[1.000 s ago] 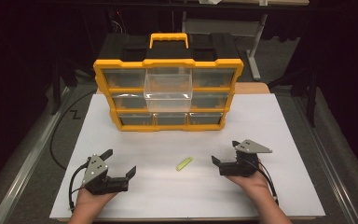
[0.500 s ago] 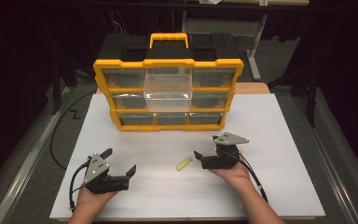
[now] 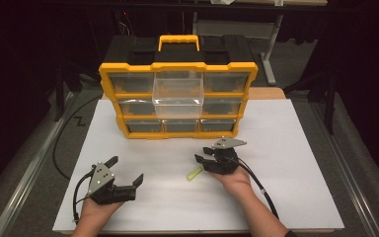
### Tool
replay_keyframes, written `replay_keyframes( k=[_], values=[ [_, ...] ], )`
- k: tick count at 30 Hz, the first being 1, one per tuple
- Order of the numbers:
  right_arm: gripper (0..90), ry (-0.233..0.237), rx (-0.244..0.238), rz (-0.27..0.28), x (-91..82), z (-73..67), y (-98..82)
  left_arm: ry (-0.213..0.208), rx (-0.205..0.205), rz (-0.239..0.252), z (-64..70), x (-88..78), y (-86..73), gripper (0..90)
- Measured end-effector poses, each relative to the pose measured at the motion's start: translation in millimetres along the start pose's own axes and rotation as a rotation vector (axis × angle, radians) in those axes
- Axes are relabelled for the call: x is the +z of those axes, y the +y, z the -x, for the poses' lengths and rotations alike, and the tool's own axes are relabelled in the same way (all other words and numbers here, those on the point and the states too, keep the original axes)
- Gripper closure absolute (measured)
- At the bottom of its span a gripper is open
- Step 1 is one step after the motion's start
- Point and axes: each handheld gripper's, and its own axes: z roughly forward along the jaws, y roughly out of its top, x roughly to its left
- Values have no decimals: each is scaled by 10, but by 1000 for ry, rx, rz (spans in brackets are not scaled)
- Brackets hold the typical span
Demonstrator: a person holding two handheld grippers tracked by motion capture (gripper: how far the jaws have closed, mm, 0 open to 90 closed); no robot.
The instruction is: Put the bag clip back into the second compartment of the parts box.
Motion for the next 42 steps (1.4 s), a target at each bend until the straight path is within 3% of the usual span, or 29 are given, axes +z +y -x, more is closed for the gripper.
replay_keyframes(
  k=[1, 2, 3, 4, 19, 28, 42],
  values=[
    [627, 0, 0, 0, 0, 0, 0, 1, 2, 1, 0, -3, 0, 4],
    [705, 3, -7, -4, 12, -8, -2, 0, 2, 2, 1, -4, 0, 4],
    [871, -2, -29, -21, 29, -22, -8, -2, 2, 2, 1, -4, 0, 4],
    [900, 2, -35, -30, 35, -20, -14, -2, 3, 1, 1, -3, -1, 4],
    [900, 19, -95, -154, 112, -13, -92, -10, 9, 9, 0, -14, 2, 4],
    [900, 21, -120, -173, 49, -41, -125, -17, 10, 15, 2, -33, 6, 4],
    [900, 39, -122, -192, -132, -150, -251, -21, 7, 8, 6, -35, 9, 4]
  ],
)
